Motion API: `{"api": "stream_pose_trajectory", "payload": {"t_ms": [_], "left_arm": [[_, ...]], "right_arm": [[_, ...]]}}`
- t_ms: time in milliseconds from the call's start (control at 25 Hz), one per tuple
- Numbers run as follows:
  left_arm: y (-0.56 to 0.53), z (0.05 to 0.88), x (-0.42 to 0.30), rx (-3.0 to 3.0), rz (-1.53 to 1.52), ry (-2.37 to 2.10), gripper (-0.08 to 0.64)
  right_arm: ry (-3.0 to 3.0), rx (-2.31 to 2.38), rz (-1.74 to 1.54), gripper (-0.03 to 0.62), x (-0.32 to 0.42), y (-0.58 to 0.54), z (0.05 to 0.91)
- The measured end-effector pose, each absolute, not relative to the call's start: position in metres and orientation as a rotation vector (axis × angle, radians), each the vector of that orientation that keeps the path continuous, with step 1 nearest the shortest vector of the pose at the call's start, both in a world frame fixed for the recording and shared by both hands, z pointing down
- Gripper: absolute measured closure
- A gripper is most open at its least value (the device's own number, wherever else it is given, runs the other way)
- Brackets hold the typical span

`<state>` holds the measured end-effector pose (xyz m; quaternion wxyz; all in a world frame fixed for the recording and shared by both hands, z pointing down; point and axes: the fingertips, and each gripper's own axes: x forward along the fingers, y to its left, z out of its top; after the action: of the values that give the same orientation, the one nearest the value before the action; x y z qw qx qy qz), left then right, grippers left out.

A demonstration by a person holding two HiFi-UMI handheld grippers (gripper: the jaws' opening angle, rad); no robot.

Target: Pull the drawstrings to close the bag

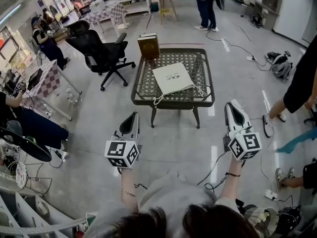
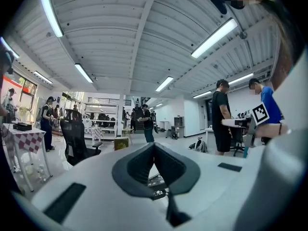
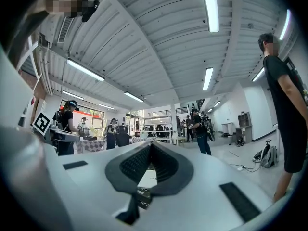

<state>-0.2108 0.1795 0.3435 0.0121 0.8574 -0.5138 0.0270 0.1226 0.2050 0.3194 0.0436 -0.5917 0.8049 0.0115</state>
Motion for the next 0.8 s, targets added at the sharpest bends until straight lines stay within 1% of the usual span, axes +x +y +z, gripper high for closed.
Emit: {"api": "stream_pose_trajectory", "payload": {"t_ms": [360,800], "left_arm": [[0.142,0.359,-0.226,2.617,0.092,-1.624,0.535],[0.034,0.37,-0.222,2.598,0.078,-1.644,0.535]], "right_arm": [[2.463,-1.783,0.002,0.571,0.116,0.161,0.328],[2.504,-1.781,-0.005,0.571,0.111,0.077,0.338]]}}
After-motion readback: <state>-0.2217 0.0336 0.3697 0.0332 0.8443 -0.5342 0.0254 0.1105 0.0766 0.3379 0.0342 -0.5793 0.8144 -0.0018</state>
